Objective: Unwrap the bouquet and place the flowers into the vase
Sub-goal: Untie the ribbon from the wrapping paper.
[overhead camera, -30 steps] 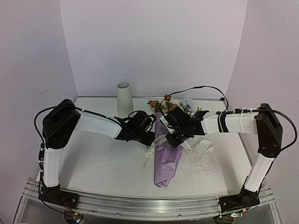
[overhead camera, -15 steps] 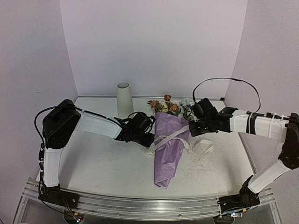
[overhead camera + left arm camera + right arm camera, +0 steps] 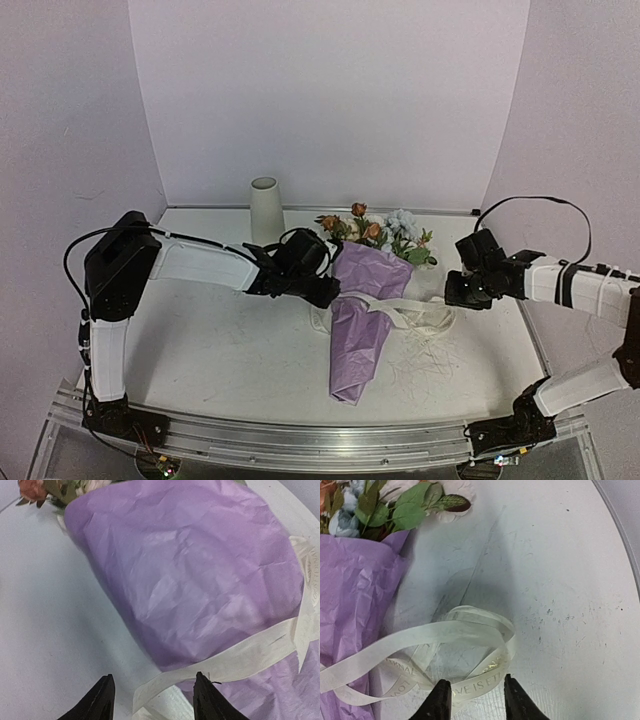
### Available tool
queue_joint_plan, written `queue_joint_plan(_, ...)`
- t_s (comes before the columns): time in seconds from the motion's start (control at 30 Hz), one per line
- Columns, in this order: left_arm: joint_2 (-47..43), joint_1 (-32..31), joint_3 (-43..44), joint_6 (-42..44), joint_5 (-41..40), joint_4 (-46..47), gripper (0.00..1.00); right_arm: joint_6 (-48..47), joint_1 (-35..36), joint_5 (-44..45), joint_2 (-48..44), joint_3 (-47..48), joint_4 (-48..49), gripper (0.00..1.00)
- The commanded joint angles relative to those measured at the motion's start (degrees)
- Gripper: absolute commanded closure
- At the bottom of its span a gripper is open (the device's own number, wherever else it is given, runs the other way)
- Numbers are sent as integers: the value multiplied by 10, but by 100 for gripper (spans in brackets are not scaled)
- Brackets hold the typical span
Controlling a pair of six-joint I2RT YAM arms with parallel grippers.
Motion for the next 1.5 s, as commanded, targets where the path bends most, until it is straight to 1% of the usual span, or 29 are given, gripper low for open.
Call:
queue_joint_plan(0.0,-14,-15,59,37,23,-2,45,-25,0,-27,-40,-4,10,53)
queue_joint_plan(0.07,-7,-19,72,39,31,-4,45,-58,0,-63,-52,-5,31,42)
queue_joint_plan(0.17,0,-21,83,36,40,-4,45,-95,0,-163,-33,10,53,34)
queue_joint_plan(0.27,7,-21,93,35,52,-4,45,-103,0,-247,14,36,60,33)
queue_joint_plan(0.43,10,-22,95,36,78,-6,45,-87,2,-303,64,54,90,29)
queue_joint_plan(0.53,12,-22,91,44,107,-7,44,-78,8,-324,89,63,101,22)
queue_joint_plan(0.6,14,-23,89,49,118,-8,43,-72,17,-331,101,68,108,19)
queue_joint_plan(0.73,14,-23,85,55,116,-12,38,-64,43,-322,120,80,112,18)
queue_joint_plan(0.93,19,-24,89,57,100,-19,35,-70,81,-221,135,87,90,18)
queue_joint_plan(1.03,22,-26,89,57,85,-23,35,-75,91,-197,143,87,80,19)
queue_joint_plan(1.17,22,-27,88,56,80,-24,35,-78,94,-184,150,82,77,24)
queue_joint_plan(1.23,23,-27,89,56,79,-25,35,-81,95,-180,152,82,77,30)
queue_joint_plan(1.3,22,-28,89,56,79,-26,35,-83,95,-175,148,82,75,44)
queue_joint_plan(1.47,23,-30,90,59,60,-32,35,-85,95,-153,113,72,73,82)
